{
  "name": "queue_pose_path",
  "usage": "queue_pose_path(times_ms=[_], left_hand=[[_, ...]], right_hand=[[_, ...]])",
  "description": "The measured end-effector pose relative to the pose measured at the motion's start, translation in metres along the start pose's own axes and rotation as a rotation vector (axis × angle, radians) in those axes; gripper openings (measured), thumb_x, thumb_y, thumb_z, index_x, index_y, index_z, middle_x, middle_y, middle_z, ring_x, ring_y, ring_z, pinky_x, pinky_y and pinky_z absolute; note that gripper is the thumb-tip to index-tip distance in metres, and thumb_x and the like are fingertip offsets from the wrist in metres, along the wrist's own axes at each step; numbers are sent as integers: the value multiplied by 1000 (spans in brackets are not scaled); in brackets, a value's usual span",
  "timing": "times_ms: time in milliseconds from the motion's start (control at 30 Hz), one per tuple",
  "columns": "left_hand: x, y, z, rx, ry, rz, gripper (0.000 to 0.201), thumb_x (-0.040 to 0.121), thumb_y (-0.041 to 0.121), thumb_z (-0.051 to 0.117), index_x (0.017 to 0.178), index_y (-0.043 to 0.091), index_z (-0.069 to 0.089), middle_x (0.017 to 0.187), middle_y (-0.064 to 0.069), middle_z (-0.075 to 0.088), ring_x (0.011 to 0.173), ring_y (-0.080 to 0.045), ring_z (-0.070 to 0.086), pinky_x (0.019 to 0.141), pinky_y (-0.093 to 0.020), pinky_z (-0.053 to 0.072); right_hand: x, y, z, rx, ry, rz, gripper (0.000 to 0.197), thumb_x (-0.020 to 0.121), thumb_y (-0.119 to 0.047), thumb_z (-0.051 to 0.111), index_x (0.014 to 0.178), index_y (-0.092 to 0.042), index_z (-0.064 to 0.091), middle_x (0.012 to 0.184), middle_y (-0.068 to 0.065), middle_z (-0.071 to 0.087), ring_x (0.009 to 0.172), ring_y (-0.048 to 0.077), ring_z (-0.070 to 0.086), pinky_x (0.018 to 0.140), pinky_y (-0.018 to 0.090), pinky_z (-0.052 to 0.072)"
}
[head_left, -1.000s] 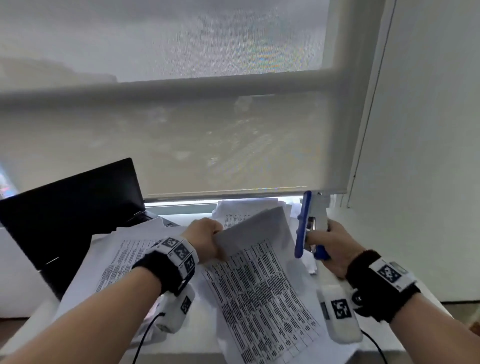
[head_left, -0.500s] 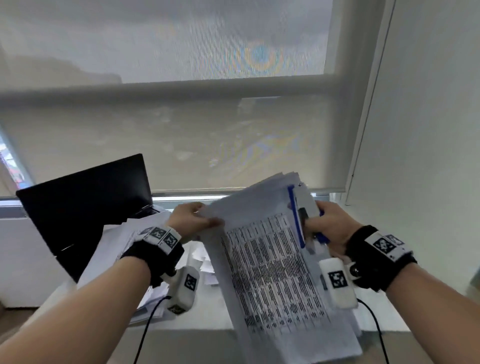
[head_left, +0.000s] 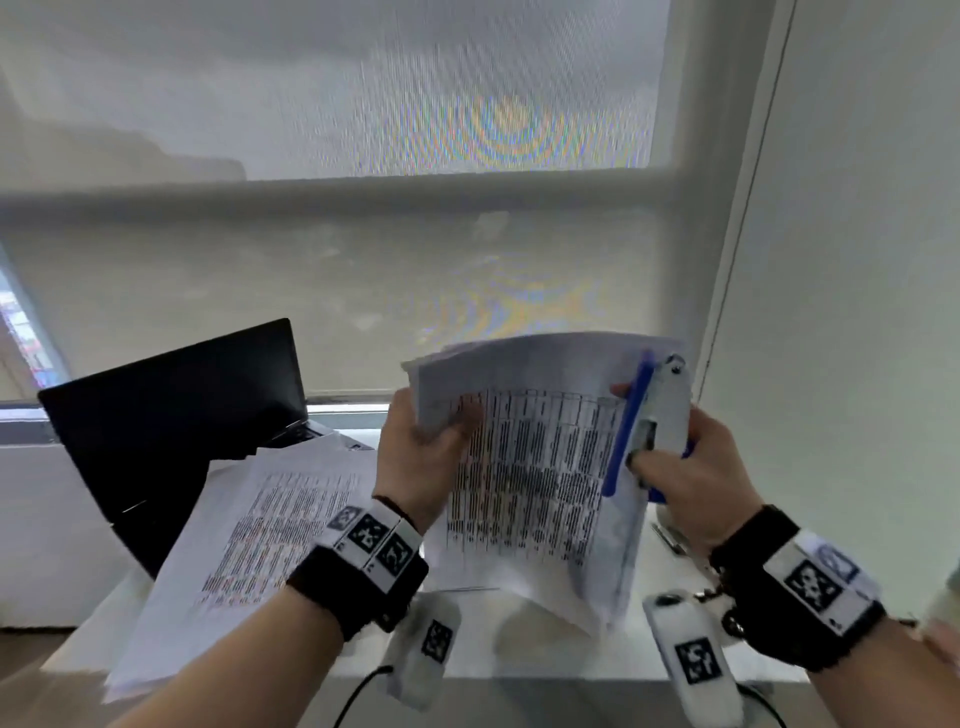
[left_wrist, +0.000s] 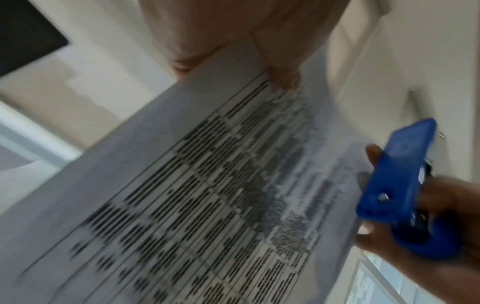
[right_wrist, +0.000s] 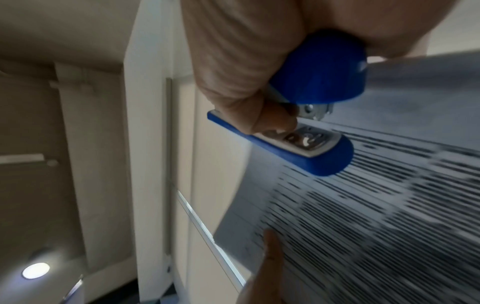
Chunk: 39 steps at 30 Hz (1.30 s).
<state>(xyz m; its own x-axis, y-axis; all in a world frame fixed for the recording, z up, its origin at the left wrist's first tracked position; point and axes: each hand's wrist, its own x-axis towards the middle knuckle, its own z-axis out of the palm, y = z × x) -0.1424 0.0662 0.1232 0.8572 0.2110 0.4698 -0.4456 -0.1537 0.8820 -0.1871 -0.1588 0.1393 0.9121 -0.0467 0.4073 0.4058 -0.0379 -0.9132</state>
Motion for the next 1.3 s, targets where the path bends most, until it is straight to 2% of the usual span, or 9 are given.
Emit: queue_pose_path(times_ms=[133,200,367,467,567,700,933,1100,1300], left_hand=[[0,-4,-4,-65,-3,-68,44,77,9,79,113,4,54,93,-7,71,75,-7,69,63,-17,54],[1,0,-3,-121,-14,-69,46,75,8,80,112,4,52,91,-6,71,74,-5,70,65,-20,57],[3,5,2,-150,55,-114,40,79,15,78,108,13,50,90,-6,70,77,-13,69,65,-26,57],[8,-1,-5,-128,112,-104,26,83,13,74,96,21,54,93,-7,71,86,-23,70,76,-37,58],[0,-3,-5,-89,0,-42,23,86,5,70,93,21,55,92,-7,69,83,-20,66,78,-40,56],[-7,-8,-6,-154,-42,-64,28,88,0,66,102,20,53,95,-1,68,79,-3,67,75,-24,54],[-4,0,-5,-217,-78,-104,25,87,1,66,106,11,53,92,-1,70,78,-8,68,68,-21,55],[-1,-3,-9,-248,-20,-158,16,89,0,64,99,12,59,91,-2,72,82,-14,70,70,-25,56],[-6,0,-13,-320,11,-164,20,87,-6,63,98,10,61,89,-6,71,75,-12,68,68,-24,56]], right_hand=[[-7,11,3,-102,-13,32,53,56,-17,61,107,-2,61,76,21,61,66,21,55,58,37,47],[-5,12,3,-113,31,3,50,59,-10,58,106,5,58,59,1,52,53,11,46,48,25,39],[-3,3,15,-210,6,-111,49,54,-24,59,99,-5,61,75,15,54,59,17,48,52,28,42],[-3,5,15,-146,60,-79,42,58,-15,59,98,-3,60,64,6,45,48,7,42,46,21,37],[-7,3,16,-197,25,-85,27,59,-12,60,73,-35,58,69,5,42,47,4,40,45,16,35],[-10,2,19,-200,24,-115,39,63,-9,63,62,-46,55,71,5,42,48,3,41,44,15,35],[-9,5,15,-203,104,-141,19,60,-15,61,71,-28,52,83,6,45,53,1,43,48,13,38],[-9,7,12,-232,137,-185,29,72,-9,64,70,-37,55,86,-13,43,61,-1,47,53,12,40],[-20,1,19,-334,94,-199,29,74,-7,67,66,-29,50,85,-8,44,62,0,47,54,9,38]])
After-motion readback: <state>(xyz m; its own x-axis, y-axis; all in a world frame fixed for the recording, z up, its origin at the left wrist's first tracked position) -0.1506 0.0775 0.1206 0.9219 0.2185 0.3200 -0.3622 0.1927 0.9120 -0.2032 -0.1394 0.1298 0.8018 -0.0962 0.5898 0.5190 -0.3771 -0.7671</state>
